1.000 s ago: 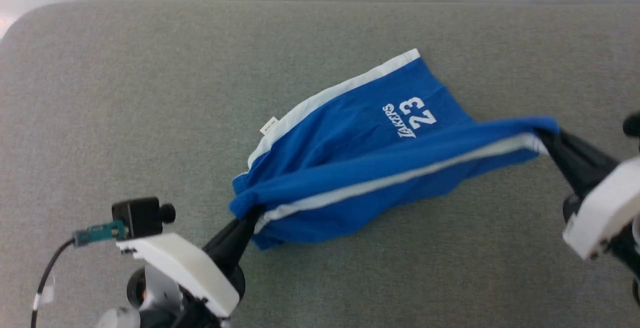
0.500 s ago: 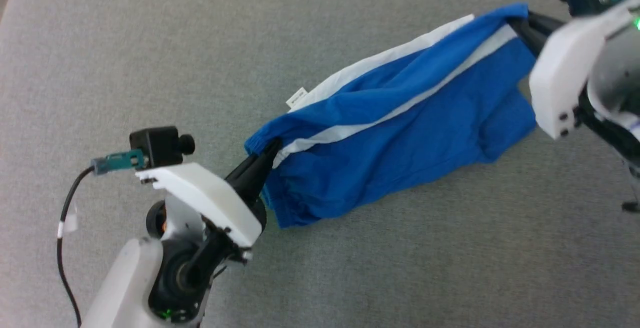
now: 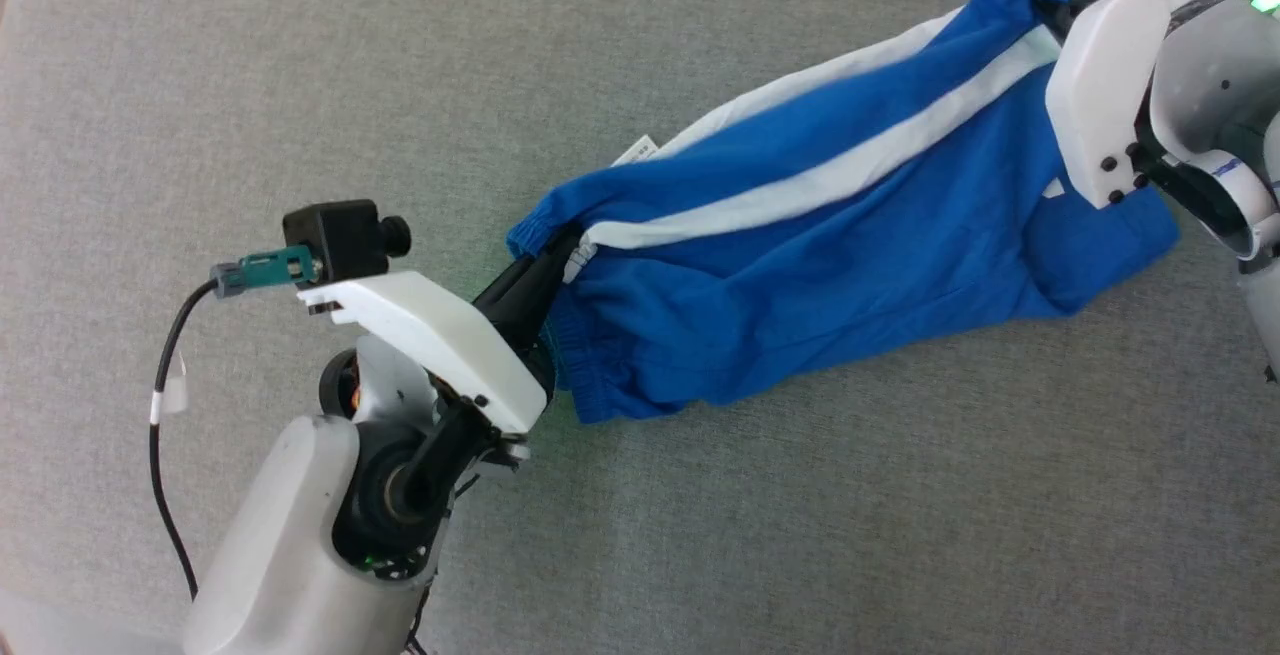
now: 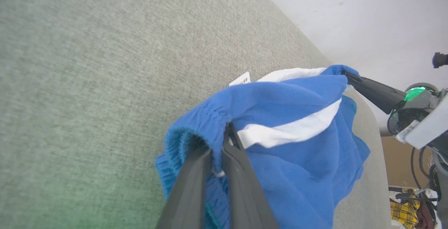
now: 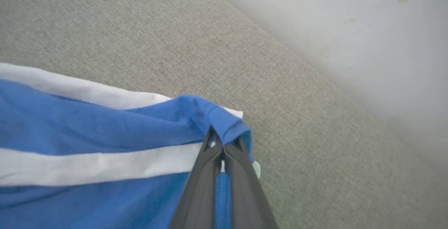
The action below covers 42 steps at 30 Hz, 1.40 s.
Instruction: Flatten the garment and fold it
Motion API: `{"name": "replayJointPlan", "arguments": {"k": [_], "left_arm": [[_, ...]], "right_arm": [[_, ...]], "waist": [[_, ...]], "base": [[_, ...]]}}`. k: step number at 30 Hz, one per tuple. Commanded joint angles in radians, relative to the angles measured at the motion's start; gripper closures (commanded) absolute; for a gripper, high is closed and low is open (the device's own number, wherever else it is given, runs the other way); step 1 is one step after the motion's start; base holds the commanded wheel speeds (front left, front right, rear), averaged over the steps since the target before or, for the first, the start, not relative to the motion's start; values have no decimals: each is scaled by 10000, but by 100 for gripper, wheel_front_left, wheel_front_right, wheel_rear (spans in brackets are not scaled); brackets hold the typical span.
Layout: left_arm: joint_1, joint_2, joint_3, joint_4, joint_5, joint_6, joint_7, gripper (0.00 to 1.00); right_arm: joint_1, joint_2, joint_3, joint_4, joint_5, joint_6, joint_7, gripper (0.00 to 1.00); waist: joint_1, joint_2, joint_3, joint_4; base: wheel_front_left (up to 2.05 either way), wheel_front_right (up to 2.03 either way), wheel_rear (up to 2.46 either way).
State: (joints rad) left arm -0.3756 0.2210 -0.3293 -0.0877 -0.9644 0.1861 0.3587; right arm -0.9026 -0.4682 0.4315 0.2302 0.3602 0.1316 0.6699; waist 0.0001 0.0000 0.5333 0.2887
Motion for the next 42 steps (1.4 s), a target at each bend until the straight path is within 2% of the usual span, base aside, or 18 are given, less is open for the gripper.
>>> {"name": "replayJointPlan", "arguments": {"k": [1,4,6,7,8,9,10,14,19,23,26,29,32,35,40,42], "left_arm": [[-153,-53,4,106,112,-35,-68,100],[-206,-110,-33,291,120,-43,-101,99],[-228,-125,-73,390,122,-41,-78,79],[-240,-129,-77,427,123,-41,-81,71],[-250,-135,-72,465,117,-38,-88,61],[-256,-137,-61,505,110,-31,-94,39],[-259,-146,-37,542,106,-26,-129,0],[-209,-170,42,652,86,-10,-261,0],[188,-64,190,495,151,43,-550,0],[849,185,354,49,552,135,-1172,0],[1426,340,501,-399,1042,44,-2086,0],[1983,426,569,-694,1637,-181,-3224,0],[2593,560,491,-526,2423,-206,-4267,0],[3260,564,414,-182,3133,-105,-5366,0],[4422,-14,440,330,3458,-31,-6087,0],[4694,-261,517,446,3550,-14,-6153,0]], "right_arm": [[-167,17,47,122,22,-9,-152,100],[-233,5,264,464,110,-9,-406,100],[-295,-9,402,653,193,-9,-514,96],[-329,-13,470,732,240,-9,-551,84],[-360,-13,528,795,290,-9,-585,60],[-392,-15,599,833,334,-9,-626,18],[-414,-24,690,845,387,-9,-664,0],[-327,-82,878,707,835,-9,-863,0],[416,-263,570,78,1339,-9,-1325,0],[1664,-321,-291,-850,1470,-9,-1946,0],[2943,-88,-1342,-1634,1151,-9,-2613,0],[4420,352,-2478,-2472,586,-9,-3256,0],[5906,1050,-3475,-3318,-285,-9,-3967,0],[7347,1783,-3980,-3999,-1285,-9,-4683,0],[9398,3403,-4741,-4470,-2569,-9,-6025,0],[9948,3813,-4933,-4492,-2859,-9,-6471,0]], "waist": [[-1,0,83,79],[-1,0,131,109],[-1,0,142,105],[-1,0,141,91],[-1,0,126,67],[-1,0,96,36],[-1,0,45,0],[-1,0,-336,-127],[-1,0,-1150,-242],[-1,0,-1818,-345],[-1,0,-2236,-440],[-1,0,-2559,-486],[-1,0,-2820,-555],[-1,0,-3102,-671],[-1,0,-3445,-774],[-1,0,-3555,-798]], "base": [[0,0,0],[0,0,0],[0,0,0],[0,0,0],[0,0,0],[0,0,0],[0,0,0],[0,0,0],[0,0,0],[0,0,0],[0,0,0],[0,0,0],[0,0,0],[0,0,0],[0,0,0],[0,0,0]]}}
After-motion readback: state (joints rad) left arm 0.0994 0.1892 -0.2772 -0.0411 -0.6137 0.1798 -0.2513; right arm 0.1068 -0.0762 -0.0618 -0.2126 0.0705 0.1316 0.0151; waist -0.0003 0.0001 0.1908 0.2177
